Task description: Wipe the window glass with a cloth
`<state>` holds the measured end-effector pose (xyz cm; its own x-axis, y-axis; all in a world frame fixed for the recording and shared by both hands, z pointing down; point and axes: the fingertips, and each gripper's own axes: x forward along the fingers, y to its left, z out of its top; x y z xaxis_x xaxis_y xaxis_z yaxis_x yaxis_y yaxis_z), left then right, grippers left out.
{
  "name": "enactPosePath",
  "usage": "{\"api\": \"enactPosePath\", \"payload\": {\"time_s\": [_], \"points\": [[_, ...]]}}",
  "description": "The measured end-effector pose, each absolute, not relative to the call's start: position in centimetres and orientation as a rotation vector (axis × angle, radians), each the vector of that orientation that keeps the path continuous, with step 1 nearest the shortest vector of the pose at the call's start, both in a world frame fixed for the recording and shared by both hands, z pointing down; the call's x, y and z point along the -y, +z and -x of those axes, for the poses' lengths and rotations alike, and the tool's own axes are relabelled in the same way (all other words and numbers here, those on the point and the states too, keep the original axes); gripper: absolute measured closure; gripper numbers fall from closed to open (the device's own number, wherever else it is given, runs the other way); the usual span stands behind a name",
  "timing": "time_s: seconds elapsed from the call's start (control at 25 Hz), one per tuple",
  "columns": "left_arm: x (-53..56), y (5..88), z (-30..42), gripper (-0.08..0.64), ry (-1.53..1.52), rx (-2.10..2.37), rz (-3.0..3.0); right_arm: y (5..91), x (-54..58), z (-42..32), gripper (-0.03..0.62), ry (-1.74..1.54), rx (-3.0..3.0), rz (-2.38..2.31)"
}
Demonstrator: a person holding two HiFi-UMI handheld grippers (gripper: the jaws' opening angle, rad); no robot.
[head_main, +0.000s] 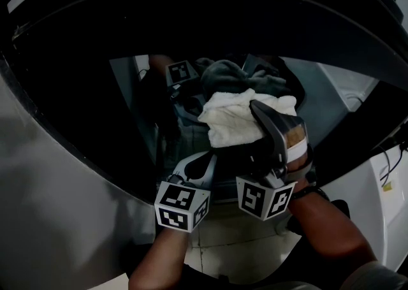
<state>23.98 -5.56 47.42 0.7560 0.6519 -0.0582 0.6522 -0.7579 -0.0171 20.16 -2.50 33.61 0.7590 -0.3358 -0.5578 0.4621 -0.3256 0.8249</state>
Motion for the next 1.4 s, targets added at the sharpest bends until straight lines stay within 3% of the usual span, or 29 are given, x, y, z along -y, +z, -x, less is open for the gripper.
{"api": "enactPosePath", "payload": {"time_s": [1.4], "points": [[6.2, 46.7, -25.2, 0.543, -0.033, -1.028, -2.950, 37.1, 1.6, -22.0, 0.459, -0.806, -0.071, -1.804]]}}
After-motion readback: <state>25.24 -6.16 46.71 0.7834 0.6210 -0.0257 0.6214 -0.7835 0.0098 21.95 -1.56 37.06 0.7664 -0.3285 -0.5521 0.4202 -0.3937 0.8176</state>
